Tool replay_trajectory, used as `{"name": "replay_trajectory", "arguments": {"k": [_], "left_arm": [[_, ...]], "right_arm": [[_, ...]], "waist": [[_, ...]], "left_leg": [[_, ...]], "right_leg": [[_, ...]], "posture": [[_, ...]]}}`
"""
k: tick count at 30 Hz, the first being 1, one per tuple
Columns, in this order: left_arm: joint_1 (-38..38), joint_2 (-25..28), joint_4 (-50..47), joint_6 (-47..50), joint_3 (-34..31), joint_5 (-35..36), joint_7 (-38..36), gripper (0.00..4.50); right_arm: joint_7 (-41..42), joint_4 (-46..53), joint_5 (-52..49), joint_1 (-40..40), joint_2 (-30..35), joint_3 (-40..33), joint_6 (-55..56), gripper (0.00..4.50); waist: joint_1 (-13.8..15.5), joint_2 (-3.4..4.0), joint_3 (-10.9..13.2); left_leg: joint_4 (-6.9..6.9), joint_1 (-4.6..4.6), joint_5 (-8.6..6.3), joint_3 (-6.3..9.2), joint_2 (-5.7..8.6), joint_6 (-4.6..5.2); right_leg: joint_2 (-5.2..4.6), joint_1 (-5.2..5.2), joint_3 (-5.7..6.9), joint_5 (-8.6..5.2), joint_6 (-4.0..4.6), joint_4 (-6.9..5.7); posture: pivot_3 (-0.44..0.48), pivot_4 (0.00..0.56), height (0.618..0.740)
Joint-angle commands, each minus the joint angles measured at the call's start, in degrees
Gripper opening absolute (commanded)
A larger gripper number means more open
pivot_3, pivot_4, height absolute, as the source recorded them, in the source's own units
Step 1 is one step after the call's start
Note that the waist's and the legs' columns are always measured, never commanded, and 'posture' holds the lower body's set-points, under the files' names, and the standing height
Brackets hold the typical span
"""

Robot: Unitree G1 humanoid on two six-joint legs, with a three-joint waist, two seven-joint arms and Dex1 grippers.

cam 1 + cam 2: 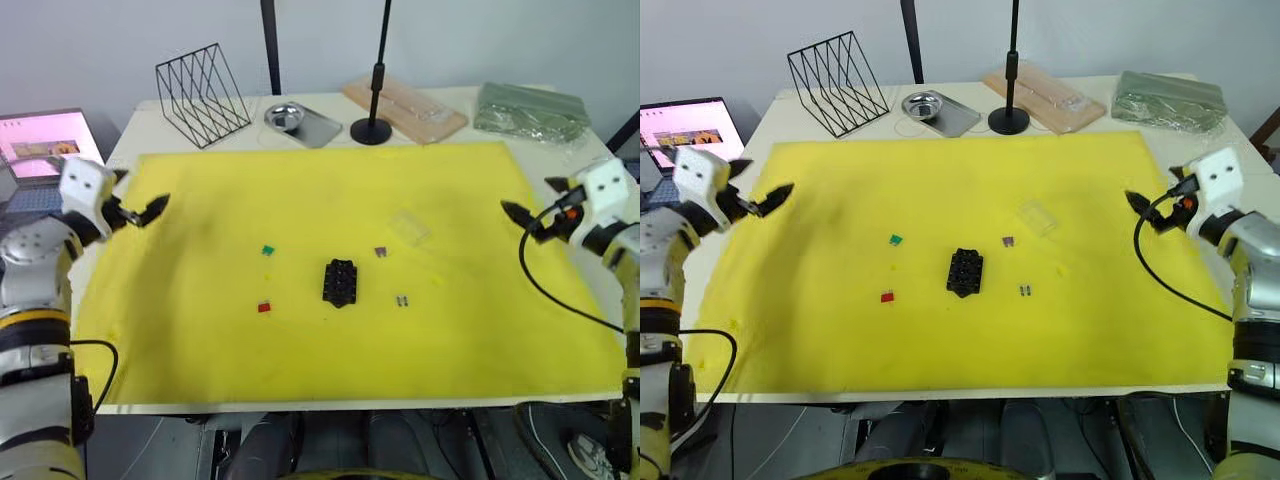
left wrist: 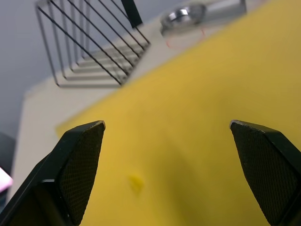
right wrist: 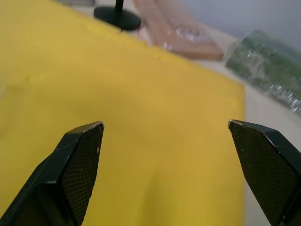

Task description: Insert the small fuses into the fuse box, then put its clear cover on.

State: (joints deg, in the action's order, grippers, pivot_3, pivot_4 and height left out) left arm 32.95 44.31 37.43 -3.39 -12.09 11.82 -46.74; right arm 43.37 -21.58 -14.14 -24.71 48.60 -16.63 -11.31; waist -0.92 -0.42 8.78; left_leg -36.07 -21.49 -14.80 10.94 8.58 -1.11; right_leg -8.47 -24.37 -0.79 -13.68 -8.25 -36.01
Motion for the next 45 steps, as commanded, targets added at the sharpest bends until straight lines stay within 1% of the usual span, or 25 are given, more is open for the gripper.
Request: {"name": "replay_trajectory", "arguments": {"k": [1, 2, 11, 33, 37, 40, 45], "left_arm": [[1.34, 1.83, -1.93, -1.02, -0.36, -0.27, -1.1, 4.5], [1.42, 1.81, -1.88, -0.93, -0.38, -0.28, -1.12, 4.5], [2.12, 1.33, -1.13, -2.0, -0.58, -1.25, 0.58, 4.5], [1.84, 1.51, -1.5, -1.84, -0.93, -0.65, -1.42, 4.5], [1.84, 1.38, -1.54, -1.32, -1.19, -0.27, -1.68, 4.5], [0.49, 1.06, -3.2, -0.02, -0.88, 0.07, -2.39, 4.5], [-0.86, 0.97, -5.3, 2.17, -0.61, 0.99, -5.07, 4.5]], "right_arm": [[0.33, 2.2, -0.65, -1.12, 1.16, -1.22, 0.47, 4.5], [0.34, 2.16, -0.64, -1.17, 1.16, -1.18, 0.46, 4.5], [0.85, 2.59, -0.68, -1.08, 1.27, -1.11, 0.23, 4.5], [0.99, 3.19, -0.19, -0.29, 1.32, -1.03, 0.52, 4.5], [1.53, 3.81, 0.5, 0.56, 1.69, -0.37, 0.46, 4.5], [2.42, 5.59, 0.72, 2.24, 2.22, -0.19, -0.28, 4.5], [2.51, 7.83, 1.21, 4.62, 2.65, -0.45, 0.37, 4.5]], "waist": [[0.05, 0.0, 0.0], [0.07, 0.0, 0.0], [-0.02, 0.0, 0.0], [0.07, 0.0, 0.0], [0.07, 0.0, 0.0], [0.09, 0.0, 0.0], [0.07, 0.01, 0.0]], "left_leg": [[0.0, 0.03, -0.03, 0.0, 0.0, 0.05], [0.0, 0.08, -0.12, 0.0, -0.01, 0.22], [0.01, 0.07, -0.07, -0.01, -0.03, 0.12], [0.0, 0.07, -0.1, -0.01, -0.03, 0.18], [0.0, 0.07, -0.1, -0.01, -0.03, 0.18], [0.0, 0.07, -0.1, -0.01, -0.03, 0.18], [0.0, 0.07, -0.11, -0.01, -0.03, 0.19]], "right_leg": [[0.0, 0.03, 0.0, 0.01, 0.0, -0.01], [0.0, 0.07, 0.0, 0.02, 0.01, -0.02], [0.03, 0.05, 0.0, 0.05, 0.02, -0.01], [0.03, 0.05, -0.01, 0.05, 0.02, -0.02], [0.03, 0.05, -0.01, 0.05, 0.01, -0.02], [0.03, 0.05, -0.01, 0.05, 0.01, -0.02], [0.04, 0.05, -0.02, 0.05, 0.01, -0.03]], "posture": [[0.0, 0.15, 0.74], [0.0, 0.15, 0.74], [0.0, 0.15, 0.74], [0.0, 0.15, 0.74], [0.0, 0.15, 0.74], [0.0, 0.15, 0.74], [0.0, 0.15, 0.74]]}}
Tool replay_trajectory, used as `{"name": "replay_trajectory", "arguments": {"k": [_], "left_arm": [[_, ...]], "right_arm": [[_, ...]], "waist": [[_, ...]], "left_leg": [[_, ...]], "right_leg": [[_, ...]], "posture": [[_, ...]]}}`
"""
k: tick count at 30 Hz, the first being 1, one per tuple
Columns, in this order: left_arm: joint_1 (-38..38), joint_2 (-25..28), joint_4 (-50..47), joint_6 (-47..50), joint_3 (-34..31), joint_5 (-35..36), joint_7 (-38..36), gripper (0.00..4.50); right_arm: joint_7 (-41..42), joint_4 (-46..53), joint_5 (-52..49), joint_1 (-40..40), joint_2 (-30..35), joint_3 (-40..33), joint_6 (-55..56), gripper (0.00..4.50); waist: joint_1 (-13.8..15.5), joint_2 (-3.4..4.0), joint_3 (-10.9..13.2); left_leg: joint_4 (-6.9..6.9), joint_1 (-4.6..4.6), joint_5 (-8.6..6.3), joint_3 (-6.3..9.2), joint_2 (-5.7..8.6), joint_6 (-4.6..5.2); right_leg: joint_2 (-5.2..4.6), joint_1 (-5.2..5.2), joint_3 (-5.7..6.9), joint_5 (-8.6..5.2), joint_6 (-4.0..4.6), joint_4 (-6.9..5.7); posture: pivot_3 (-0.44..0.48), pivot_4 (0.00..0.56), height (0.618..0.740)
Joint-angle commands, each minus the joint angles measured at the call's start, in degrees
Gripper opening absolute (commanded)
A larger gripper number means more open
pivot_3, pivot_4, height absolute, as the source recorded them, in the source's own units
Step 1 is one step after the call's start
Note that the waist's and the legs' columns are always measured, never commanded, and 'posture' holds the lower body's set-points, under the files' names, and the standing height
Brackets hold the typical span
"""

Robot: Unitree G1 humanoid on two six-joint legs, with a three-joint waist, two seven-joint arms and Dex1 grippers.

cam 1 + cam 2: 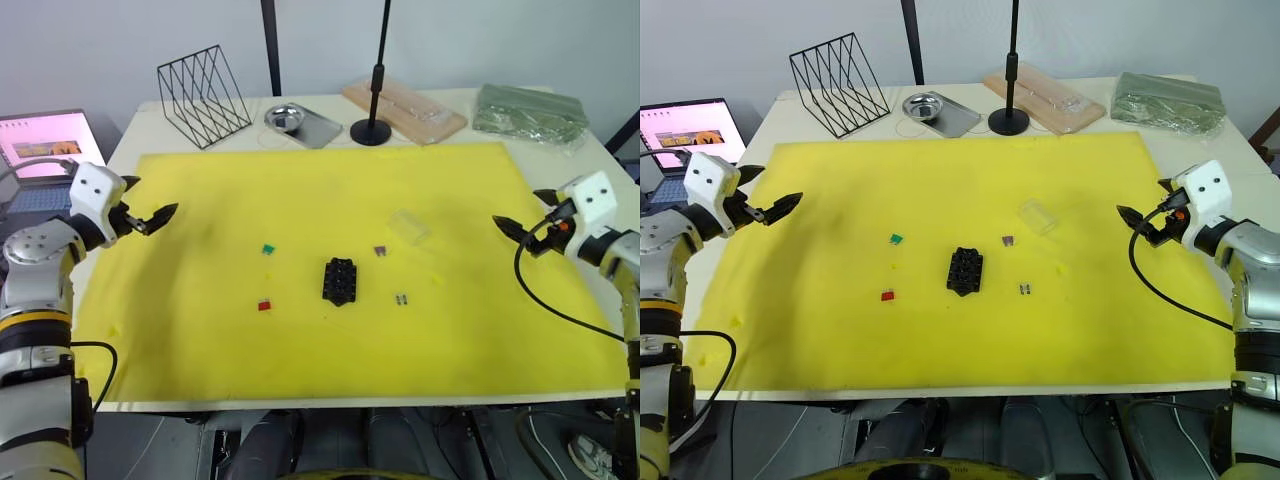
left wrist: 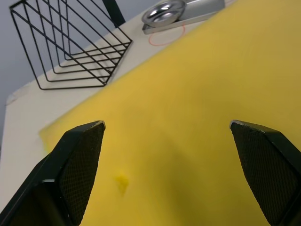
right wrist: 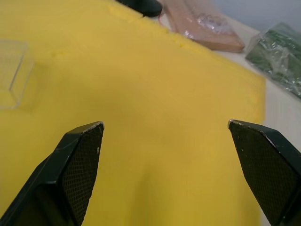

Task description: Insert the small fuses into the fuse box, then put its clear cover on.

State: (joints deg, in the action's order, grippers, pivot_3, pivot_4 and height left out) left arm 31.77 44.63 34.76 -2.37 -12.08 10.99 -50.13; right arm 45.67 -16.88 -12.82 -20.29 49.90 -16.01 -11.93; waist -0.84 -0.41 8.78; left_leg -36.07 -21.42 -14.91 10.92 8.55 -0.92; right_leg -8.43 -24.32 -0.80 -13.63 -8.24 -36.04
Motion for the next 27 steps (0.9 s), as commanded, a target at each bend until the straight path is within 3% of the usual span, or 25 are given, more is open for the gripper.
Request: {"name": "replay_trajectory", "arguments": {"k": [1, 9, 16, 19, 23, 27], "left_arm": [[0.23, 0.61, -2.92, 1.68, -0.61, 2.15, -2.38, 4.5], [-3.03, 5.04, -10.15, 15.59, 1.04, 10.65, -22.52, 4.5], [-5.25, 9.9, -14.18, 20.64, 2.43, 11.42, -30.38, 4.5], [-6.95, 11.93, -16.9, 26.0, 1.82, 13.23, -32.16, 4.5], [-8.12, 13.84, -21.04, 42.42, 0.69, 18.13, -29.84, 4.5], [-6.75, 14.53, -23.36, 55.97, -0.43, 23.41, -27.33, 4.5]], "right_arm": [[0.22, 3.42, -0.06, 0.42, 1.35, -1.11, 1.14, 4.5], [17.05, 12.09, -10.24, 4.48, 5.81, -0.31, -8.95, 4.5], [25.18, 20.56, -15.57, 7.22, 10.17, -0.03, -16.51, 4.5], [25.18, 24.83, -17.01, 8.52, 10.72, -1.18, -18.17, 4.5], [19.39, 35.35, -23.41, 6.7, 7.67, -1.65, -24.72, 4.5], [14.62, 43.89, -23.9, 5.11, 4.53, 0.72, -24.12, 4.5]], "waist": [[0.0, 0.0, 0.0], [-0.29, 0.0, 0.0], [0.03, 0.0, 0.0], [0.02, 0.01, 0.01], [0.03, 0.01, 0.04], [0.14, -0.07, 0.09]], "left_leg": [[-0.01, 0.0, -0.01, 0.0, -0.01, 0.01], [-0.02, -0.02, -0.02, 0.0, -0.02, 0.04], [-0.06, -0.01, -0.06, -0.02, -0.22, 0.09], [-0.02, -0.03, -0.09, -0.03, -0.23, 0.11], [-0.02, -0.03, -0.11, -0.06, -0.31, 0.09], [-0.03, -0.03, -0.13, -0.05, -0.45, 0.07]], "right_leg": [[0.01, 0.0, 0.0, 0.0, 0.0, 0.0], [0.02, 0.0, 0.0, 0.0, 0.0, 0.01], [0.24, 0.01, -0.02, 0.03, 0.07, 0.03], [0.25, -0.02, -0.06, 0.03, 0.07, 0.06], [0.34, -0.04, -0.13, 0.03, 0.07, 0.05], [0.51, -0.04, -0.19, 0.02, 0.09, 0.07]], "posture": [[0.0, 0.15, 0.74], [0.0, 0.15, 0.74], [0.0, 0.15, 0.74], [0.0, 0.15, 0.74], [0.0, 0.15, 0.74], [0.0, 0.15, 0.74]]}}
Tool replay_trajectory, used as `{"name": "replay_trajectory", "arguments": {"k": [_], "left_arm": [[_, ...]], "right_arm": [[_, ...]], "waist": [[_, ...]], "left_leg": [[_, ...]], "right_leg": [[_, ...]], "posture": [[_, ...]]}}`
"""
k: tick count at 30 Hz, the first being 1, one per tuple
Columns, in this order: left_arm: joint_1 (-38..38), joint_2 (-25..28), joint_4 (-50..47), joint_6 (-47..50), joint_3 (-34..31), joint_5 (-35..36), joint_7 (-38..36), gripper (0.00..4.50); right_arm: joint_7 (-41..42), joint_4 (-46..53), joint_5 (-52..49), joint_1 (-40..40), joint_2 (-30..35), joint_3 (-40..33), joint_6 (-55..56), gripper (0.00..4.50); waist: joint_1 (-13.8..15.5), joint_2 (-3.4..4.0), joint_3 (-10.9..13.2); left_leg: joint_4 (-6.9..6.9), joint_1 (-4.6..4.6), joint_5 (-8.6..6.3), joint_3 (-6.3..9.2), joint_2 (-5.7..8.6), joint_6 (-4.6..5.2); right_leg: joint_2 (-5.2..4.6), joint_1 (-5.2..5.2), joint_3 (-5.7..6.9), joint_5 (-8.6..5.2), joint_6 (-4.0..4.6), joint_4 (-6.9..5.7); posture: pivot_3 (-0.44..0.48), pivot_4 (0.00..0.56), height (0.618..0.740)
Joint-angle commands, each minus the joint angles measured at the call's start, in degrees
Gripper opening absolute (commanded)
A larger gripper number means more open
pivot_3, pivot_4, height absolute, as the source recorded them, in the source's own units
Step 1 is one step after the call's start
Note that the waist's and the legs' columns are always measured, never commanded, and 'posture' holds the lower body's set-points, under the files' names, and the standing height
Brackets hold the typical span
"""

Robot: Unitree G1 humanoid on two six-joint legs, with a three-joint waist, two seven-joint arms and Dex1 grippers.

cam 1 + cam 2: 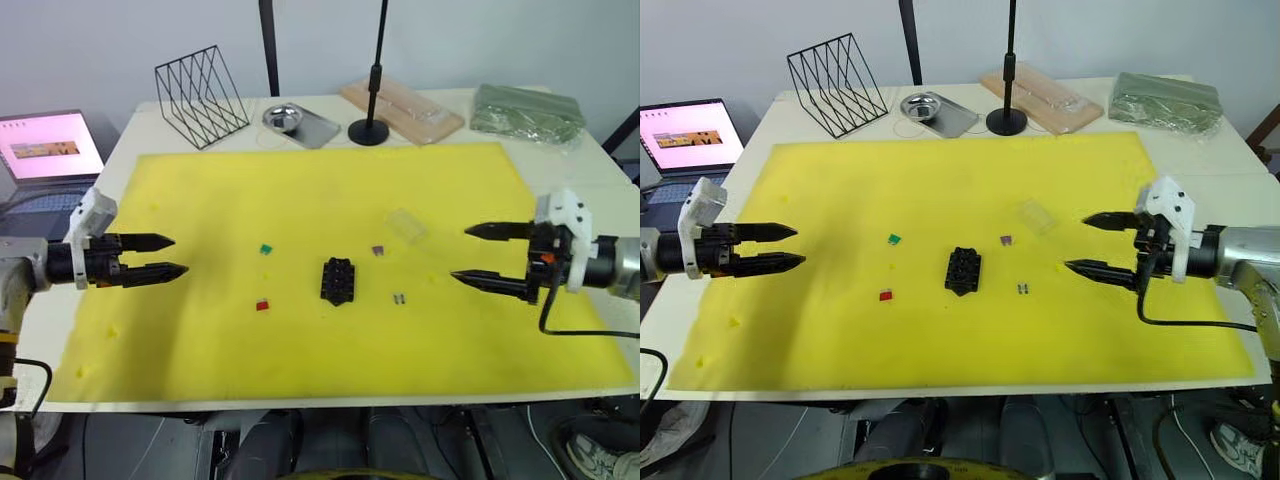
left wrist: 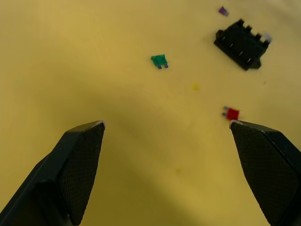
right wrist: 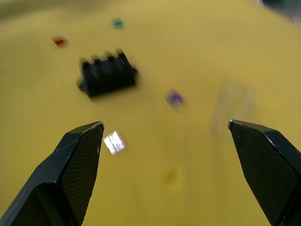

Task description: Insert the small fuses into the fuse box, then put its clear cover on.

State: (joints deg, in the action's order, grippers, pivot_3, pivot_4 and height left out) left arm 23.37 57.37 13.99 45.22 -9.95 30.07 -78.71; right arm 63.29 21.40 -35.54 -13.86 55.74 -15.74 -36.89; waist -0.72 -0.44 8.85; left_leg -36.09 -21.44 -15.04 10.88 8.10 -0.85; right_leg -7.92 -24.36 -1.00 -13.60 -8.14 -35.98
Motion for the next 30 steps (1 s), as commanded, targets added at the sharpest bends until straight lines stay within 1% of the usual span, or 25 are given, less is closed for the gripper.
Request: {"name": "replay_trajectory", "arguments": {"k": [1, 5, 7, 9, 12, 13, 16, 19, 24, 30], "left_arm": [[1.85, 2.19, -3.31, 12.6, -2.88, 6.38, 1.28, 4.5], [2.16, 3.21, -5.94, 31.95, -4.78, 15.67, 2.8, 4.5], [3.1, 1.74, -6.51, 42.55, -6.39, 19.18, 5.55, 4.5], [3.76, 0.83, -5.61, 46.97, -6.82, 22.84, 8.24, 4.5], [1.3, -1.11, -6.54, 47.28, -6.04, 28.62, 13.01, 4.5], [0.79, -2.48, -7.39, 47.28, -6.74, 29.32, 15.0, 4.5], [-1.95, -6.84, -6.91, 47.28, -7.5, 35.57, 22.74, 4.5], [-5.49, -10.34, -9.04, 47.28, -9.18, 40.93, 29.74, 4.5], [-7.53, -16.68, -7.95, 47.28, -13.64, 46.43, 41.72, 4.5], [-9.49, -23.08, -7.96, 47.28, -14.67, 51.66, 52.48, 4.5]], "right_arm": [[-3.33, 6.95, -0.86, -1.18, -1.75, 0.8, 1.61, 4.5], [-2.36, 12.98, 0.93, 1.23, -1.34, 3.49, 5.5, 4.5], [-2.94, 15.67, 1.32, 0.9, -1.87, 5.47, 6.66, 4.5], [-3.68, 16.53, 1.59, 0.03, -2.36, 7.19, 7.14, 4.5], [-4.91, 16.92, 1.58, -0.87, -3.4, 9.91, 6.47, 4.5], [-4.69, 16.97, 1.95, -0.92, -3.23, 10.6, 6.7, 4.5], [-4.62, 17.44, 3.71, -1.43, -3.18, 12.69, 8.48, 4.5], [-5.28, 17.54, 3.8, -2.32, -3.37, 13.24, 8.53, 4.5], [-5.79, 17.33, 3.43, -2.17, -3.08, 12.78, 8.14, 4.5], [-6.52, 17.23, 2.72, -3.42, -2.76, 12.61, 6.85, 4.5]], "waist": [[0.01, -0.07, 0.04], [0.06, -0.25, 0.16], [0.0, -0.24, 0.17], [0.0, -0.24, 0.17], [-0.08, -0.26, 0.17], [-0.05, -0.25, 0.17], [0.12, -0.28, 0.18], [0.08, -0.33, 0.2], [0.44, -0.33, 0.19], [1.32, -0.33, 0.18]], "left_leg": [[0.0, 0.0, -0.01, 0.01, 0.0, -0.02], [-0.02, -0.01, -0.06, 0.04, -0.01, -0.09], [-0.02, 0.01, -0.07, 0.03, -0.03, -0.1], [-0.03, 0.04, -0.07, 0.01, -0.06, -0.1], [-0.03, 0.06, -0.08, -0.01, -0.16, -0.13], [-0.03, 0.06, -0.09, -0.02, -0.17, -0.15], [-0.03, 0.05, -0.11, -0.06, -0.18, -0.19], [-0.04, 0.04, -0.12, -0.1, -0.19, -0.21], [-0.05, 0.05, -0.12, -0.13, -0.26, -0.23], [-0.09, 0.05, -0.13, -0.22, -0.27, -0.23]], "right_leg": [[0.01, 0.0, 0.0, 0.0, 0.0, 0.0], [0.07, -0.02, 0.0, 0.0, 0.0, 0.01], [0.08, -0.02, -0.02, 0.0, 0.0, 0.01], [0.13, -0.02, -0.04, 0.0, 0.01, -0.03], [0.21, -0.02, -0.05, 0.04, 0.07, -0.02], [0.21, -0.03, -0.08, 0.05, 0.1, -0.01], [0.21, -0.05, -0.14, 0.05, 0.11, 0.0], [0.21, -0.08, -0.18, 0.06, 0.13, 0.03], [0.25, -0.08, -0.19, 0.09, 0.18, 0.04], [0.24, -0.07, -0.23, 0.1, 0.18, 0.06]], "posture": [[0.0, 0.15, 0.74], [0.0, 0.15, 0.74], [0.0, 0.15, 0.74], [0.0, 0.15, 0.74], [0.0, 0.15, 0.74], [0.0, 0.15, 0.74], [0.0, 0.15, 0.74], [0.0, 0.15, 0.74], [0.0, 0.15, 0.74], [0.0, 0.15, 0.74]]}}
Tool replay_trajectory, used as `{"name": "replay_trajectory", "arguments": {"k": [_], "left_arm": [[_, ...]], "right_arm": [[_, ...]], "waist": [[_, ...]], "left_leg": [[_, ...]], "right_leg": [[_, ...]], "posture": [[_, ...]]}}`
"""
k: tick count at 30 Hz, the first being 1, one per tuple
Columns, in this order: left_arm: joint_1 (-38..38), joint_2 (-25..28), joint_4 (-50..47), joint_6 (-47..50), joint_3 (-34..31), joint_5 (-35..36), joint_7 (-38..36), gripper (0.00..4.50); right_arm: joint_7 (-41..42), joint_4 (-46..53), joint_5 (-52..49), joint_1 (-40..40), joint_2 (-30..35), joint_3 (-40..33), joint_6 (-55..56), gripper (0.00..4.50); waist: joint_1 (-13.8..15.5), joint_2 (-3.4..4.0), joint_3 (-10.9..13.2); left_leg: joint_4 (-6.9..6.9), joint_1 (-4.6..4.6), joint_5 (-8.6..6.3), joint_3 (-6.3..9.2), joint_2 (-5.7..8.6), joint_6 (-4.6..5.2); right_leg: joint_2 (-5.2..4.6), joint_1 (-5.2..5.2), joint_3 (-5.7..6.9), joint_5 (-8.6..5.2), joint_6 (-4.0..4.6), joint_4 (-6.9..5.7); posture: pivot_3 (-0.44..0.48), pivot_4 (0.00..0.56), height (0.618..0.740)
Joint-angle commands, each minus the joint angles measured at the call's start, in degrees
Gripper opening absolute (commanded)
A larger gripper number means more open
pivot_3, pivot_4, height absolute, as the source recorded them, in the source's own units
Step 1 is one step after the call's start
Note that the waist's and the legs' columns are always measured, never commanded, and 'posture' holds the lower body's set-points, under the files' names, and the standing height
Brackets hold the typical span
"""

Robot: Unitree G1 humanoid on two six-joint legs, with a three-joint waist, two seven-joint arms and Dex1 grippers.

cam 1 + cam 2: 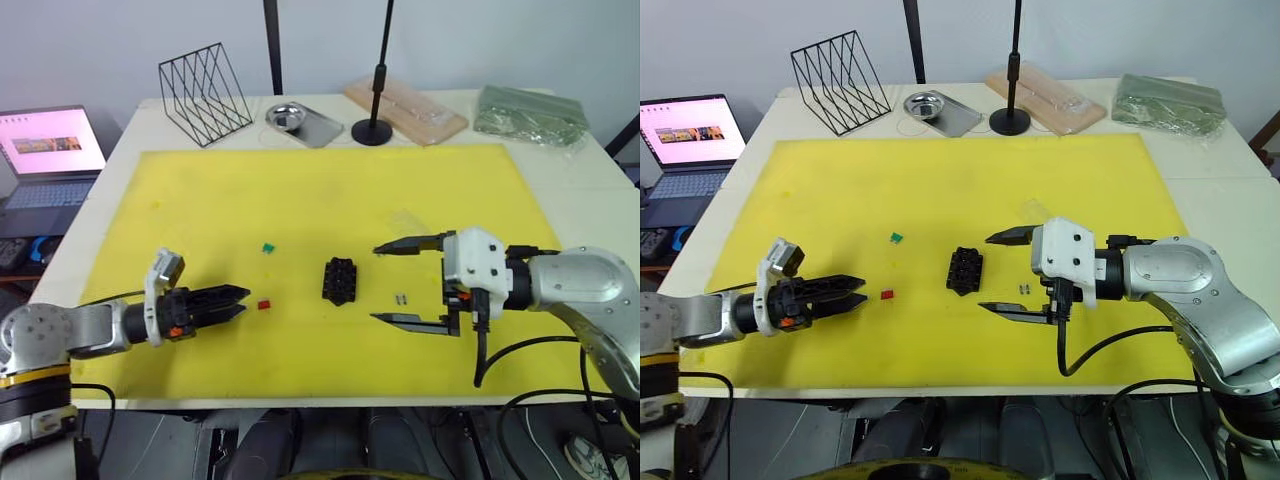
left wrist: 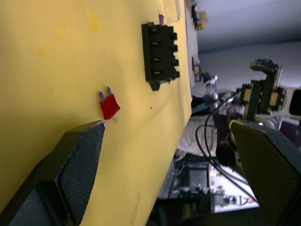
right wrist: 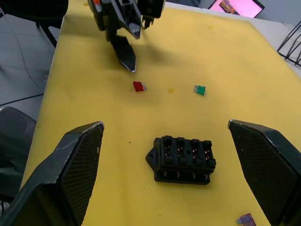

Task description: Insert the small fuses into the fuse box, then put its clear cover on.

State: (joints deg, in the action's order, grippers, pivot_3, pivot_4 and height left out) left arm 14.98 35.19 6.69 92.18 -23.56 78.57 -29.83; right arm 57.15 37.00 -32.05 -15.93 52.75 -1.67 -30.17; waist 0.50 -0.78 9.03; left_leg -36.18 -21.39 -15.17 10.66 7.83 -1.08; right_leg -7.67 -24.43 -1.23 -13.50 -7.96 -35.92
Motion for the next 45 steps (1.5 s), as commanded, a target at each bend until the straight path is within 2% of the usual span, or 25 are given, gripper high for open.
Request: {"name": "replay_trajectory", "arguments": {"k": [1, 7, 16, 25, 32, 36, 42, 45], "left_arm": [[-1.43, -1.54, -0.67, 0.32, -1.18, 3.7, 4.93, 4.5], [-2.06, -4.55, 0.1, -1.38, -1.99, 5.81, 12.42, 4.5], [-2.02, -5.17, 2.97, -1.95, 1.43, 11.91, 17.96, 4.5], [0.22, -6.61, 5.21, -2.77, 5.63, 11.72, 19.12, 4.5], [0.02, -6.65, 5.26, -3.26, 6.68, 8.9, 18.72, 4.5], [-0.72, -6.89, 5.71, -5.02, 7.93, 3.02, 20.84, 3.62], [-1.53, -7.55, 6.57, -4.87, 7.71, -2.06, 22.38, 1.25], [-2.12, -7.72, 5.93, -4.94, 7.52, -4.09, 22.34, 0.25]], "right_arm": [[-0.44, 1.59, -0.8, -1.53, 0.26, -1.41, 0.01, 4.5], [-0.1, 1.55, -0.06, -1.3, 0.94, -1.35, 0.23, 4.5], [-0.9, 2.25, -0.65, -1.47, 0.73, -1.36, -0.78, 4.5], [-2.11, 2.85, -0.67, -1.57, 0.57, -1.62, -1.53, 4.5], [-2.74, 3.11, -0.94, -1.24, 0.74, -2.37, -2.17, 4.5], [-3.31, 3.69, -1.22, -1.02, 0.74, -2.82, -2.85, 4.5], [-3.77, 4.3, -1.25, -1.0, 0.67, -2.88, -3.27, 4.5], [-3.98, 4.4, -1.26, -1.12, 0.61, -2.78, -3.27, 4.5]], "waist": [[0.17, 0.01, 0.0], [0.36, 0.01, -0.05], [0.37, 0.04, -0.08], [1.92, 0.17, -0.17], [1.95, 0.32, -0.27], [1.93, 0.53, -0.49], [1.82, 0.75, -0.79], [1.76, 0.97, -1.04]], "left_leg": [[0.0, 0.01, 0.0, -0.04, -0.01, 0.0], [-0.02, 0.03, 0.0, -0.1, -0.02, 0.0], [-0.01, 0.04, 0.0, -0.13, -0.02, 0.0], [-0.03, 0.04, 0.0, -0.2, -0.01, 0.0], [-0.03, 0.04, 0.0, -0.21, -0.01, 0.0], [-0.02, 0.04, -0.01, -0.22, -0.01, 0.01], [0.01, 0.07, -0.01, -0.27, -0.06, 0.01], [0.05, 0.09, -0.02, -0.32, -0.11, 0.03]], "right_leg": [[0.0, 0.0, -0.01, 0.0, 0.0, 0.0], [-0.01, 0.02, -0.03, 0.01, 0.01, 0.02], [-0.01, 0.03, -0.05, 0.01, 0.01, 0.02], [-0.02, 0.09, -0.06, 0.01, 0.01, 0.12], [-0.02, 0.18, -0.06, 0.04, 0.07, 0.32], [-0.02, 0.22, -0.06, 0.04, 0.08, 0.42], [0.0, 0.23, -0.06, 0.06, 0.11, 0.45], [0.02, 0.22, -0.07, 0.06, 0.11, 0.47]], "posture": [[0.0, 0.15, 0.74], [0.0, 0.15, 0.74], [0.0, 0.15, 0.74], [0.0, 0.15, 0.74], [0.0, 0.15, 0.74], [0.0, 0.15, 0.74], [0.0, 0.15, 0.74], [0.0, 0.15, 0.74]]}}
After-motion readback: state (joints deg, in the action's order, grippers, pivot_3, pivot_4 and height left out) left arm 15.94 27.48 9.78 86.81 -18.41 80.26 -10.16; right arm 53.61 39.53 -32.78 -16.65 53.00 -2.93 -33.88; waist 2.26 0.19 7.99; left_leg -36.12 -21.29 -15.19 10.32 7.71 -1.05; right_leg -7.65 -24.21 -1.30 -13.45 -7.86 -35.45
